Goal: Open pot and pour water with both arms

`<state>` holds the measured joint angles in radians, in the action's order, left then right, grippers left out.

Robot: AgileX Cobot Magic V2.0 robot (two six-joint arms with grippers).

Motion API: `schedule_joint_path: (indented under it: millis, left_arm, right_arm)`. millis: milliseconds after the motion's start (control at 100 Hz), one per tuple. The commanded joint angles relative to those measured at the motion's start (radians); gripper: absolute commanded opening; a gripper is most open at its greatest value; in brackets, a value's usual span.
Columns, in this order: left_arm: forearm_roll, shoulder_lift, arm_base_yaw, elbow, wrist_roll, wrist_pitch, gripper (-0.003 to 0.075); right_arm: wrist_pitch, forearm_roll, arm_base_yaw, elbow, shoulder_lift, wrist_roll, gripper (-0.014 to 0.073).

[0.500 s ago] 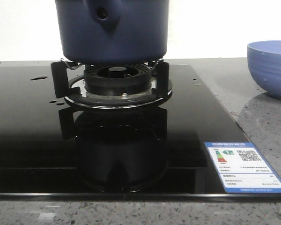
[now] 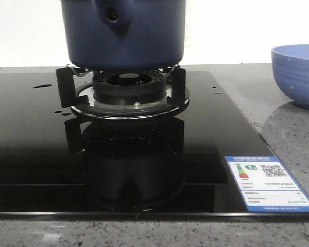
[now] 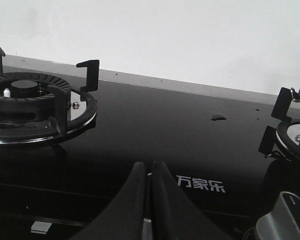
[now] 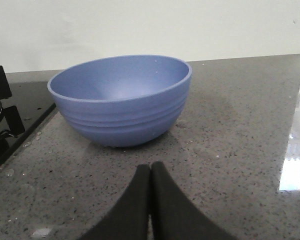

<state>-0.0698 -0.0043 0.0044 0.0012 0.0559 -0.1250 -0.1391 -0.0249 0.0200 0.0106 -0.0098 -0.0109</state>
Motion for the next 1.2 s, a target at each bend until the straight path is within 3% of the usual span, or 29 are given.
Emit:
schedule_joint_path:
  millis: [0, 550, 850, 1050, 1190]
  left_arm:
    - [-0.005, -0.026, 0.001, 0.033, 0.01, 0.08, -0.0019]
    - [-0.028, -0.026, 0.001, 0.033, 0.01, 0.086, -0.0019]
    - [-0.245, -0.026, 0.001, 0.033, 0.01, 0.096, -0.0019]
    - [-0.502, -0.026, 0.001, 0.025, 0.01, 0.133, -0.0019]
    - [-0.544, -0.026, 0.001, -0.046, 0.005, 0.112, -0.002]
  right_arm:
    - [0.073, 0.007, 0.008, 0.025, -0.018, 0.002, -0.0046]
    - [0.082, -0.024, 0.008, 0.025, -0.018, 0.002, -0.0046]
    - [0.094, -0.247, 0.008, 0.025, -0.018, 0.002, -0.0046]
    - [0.117, -0.51, 0.008, 0.02, -0.018, 0.002, -0.0046]
    - [0.067, -0.526, 0.008, -0.059, -0.018, 0.002, -0.0046]
